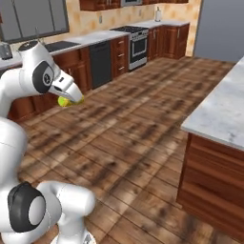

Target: Take the cheese, shrimp, and corn from the fridge and place them on the plate on the dining counter to create an appetizer plate.

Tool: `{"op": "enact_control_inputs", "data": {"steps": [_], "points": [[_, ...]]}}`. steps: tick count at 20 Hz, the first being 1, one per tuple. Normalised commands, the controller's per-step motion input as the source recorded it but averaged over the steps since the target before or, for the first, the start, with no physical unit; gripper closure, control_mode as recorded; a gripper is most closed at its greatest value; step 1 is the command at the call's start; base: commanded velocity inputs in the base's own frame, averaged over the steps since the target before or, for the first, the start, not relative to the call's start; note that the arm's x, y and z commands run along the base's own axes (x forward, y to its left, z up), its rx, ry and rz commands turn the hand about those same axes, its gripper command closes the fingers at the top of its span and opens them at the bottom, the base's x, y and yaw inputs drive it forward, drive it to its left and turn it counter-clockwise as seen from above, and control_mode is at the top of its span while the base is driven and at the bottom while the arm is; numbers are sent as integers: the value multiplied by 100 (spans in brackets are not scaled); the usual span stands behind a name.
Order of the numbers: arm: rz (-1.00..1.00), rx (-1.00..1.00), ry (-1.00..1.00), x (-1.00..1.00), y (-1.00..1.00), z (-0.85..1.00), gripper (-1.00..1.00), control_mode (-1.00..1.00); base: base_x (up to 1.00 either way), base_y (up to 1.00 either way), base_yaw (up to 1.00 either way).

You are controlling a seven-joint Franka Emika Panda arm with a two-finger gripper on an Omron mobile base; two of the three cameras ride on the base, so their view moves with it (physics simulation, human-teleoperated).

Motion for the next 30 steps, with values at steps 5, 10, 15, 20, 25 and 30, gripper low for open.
{"op": "enact_control_inputs", "data": {"steps": [5, 10, 15, 20, 25, 30], "points": [[0, 0, 0, 0, 0, 0, 100, 100, -54, -100, -1], [0, 0, 0, 0, 0, 0, 100, 100, -46, -100, -2], [0, 0, 0, 0, 0, 0, 100, 100, -34, -100, 0], [0, 0, 0, 0, 0, 0, 100, 100, -18, -100, 0], [0, 0, 0, 0, 0, 0, 100, 100, -8, -100, 2], [0, 0, 0, 0, 0, 0, 100, 100, 0, -100, 9]]}}
